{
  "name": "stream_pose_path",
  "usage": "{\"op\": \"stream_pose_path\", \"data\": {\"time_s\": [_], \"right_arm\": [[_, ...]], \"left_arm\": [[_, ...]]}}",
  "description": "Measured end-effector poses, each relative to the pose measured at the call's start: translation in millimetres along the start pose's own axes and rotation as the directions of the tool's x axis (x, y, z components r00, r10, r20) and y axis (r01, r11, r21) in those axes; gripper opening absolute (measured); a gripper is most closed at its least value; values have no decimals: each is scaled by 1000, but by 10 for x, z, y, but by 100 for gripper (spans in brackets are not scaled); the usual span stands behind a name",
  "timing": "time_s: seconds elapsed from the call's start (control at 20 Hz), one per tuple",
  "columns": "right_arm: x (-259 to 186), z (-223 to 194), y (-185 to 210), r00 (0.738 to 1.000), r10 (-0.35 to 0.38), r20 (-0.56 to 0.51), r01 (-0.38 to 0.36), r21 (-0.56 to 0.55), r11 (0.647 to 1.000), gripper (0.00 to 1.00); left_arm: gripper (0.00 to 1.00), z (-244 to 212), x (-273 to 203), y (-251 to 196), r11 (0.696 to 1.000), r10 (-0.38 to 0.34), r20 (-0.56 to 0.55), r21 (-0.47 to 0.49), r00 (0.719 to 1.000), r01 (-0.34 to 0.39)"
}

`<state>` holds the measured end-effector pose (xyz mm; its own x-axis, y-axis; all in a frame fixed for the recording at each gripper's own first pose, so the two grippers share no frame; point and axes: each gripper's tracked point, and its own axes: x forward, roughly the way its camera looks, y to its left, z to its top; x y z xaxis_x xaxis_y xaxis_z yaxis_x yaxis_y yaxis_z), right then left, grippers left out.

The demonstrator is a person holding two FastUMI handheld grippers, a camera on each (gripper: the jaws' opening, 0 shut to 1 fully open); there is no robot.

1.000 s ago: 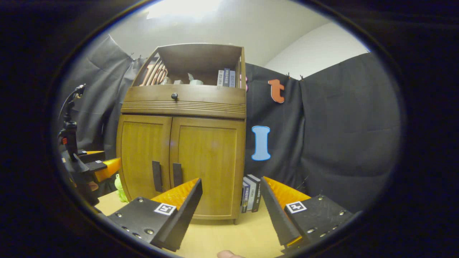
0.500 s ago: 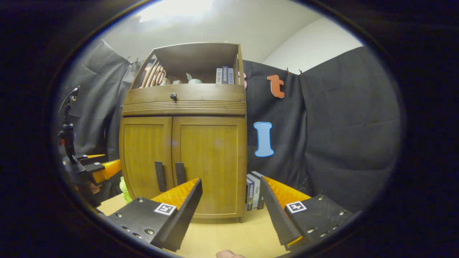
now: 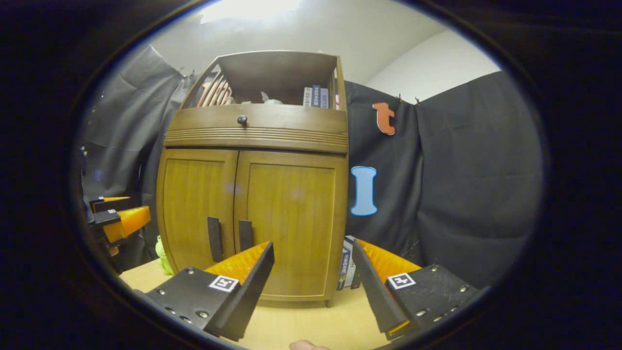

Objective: Open the right door of the double-door shoe cabinet with the right hand, and open the left door with the left hand.

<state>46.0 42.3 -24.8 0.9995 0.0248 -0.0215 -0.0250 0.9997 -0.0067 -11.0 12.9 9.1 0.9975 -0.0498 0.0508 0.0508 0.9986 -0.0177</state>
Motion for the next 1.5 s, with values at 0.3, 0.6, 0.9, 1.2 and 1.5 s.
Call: {"op": "stream_pose_path", "data": {"time_s": [0.3,0.6,0.9,1.2,1.5], "right_arm": [[436,-105,304,999,36,-23,-36,-20,999,94],[968,-260,673,996,86,-36,-87,-51,995,94],[1383,-577,1059,982,167,-91,-166,15,986,94],[1709,-758,1505,955,265,-130,-251,111,962,93],[1622,-755,1593,928,323,-187,-298,150,943,22]], "left_arm": [[97,75,19,225,999,48,21,-8,999,-48],[97,73,94,371,998,69,22,-10,997,-69],[97,-11,224,574,993,119,-7,-14,993,-119],[97,-32,263,490,995,94,-15,-21,995,-95],[97,-3,225,494,994,102,-3,-34,995,-102]]}}
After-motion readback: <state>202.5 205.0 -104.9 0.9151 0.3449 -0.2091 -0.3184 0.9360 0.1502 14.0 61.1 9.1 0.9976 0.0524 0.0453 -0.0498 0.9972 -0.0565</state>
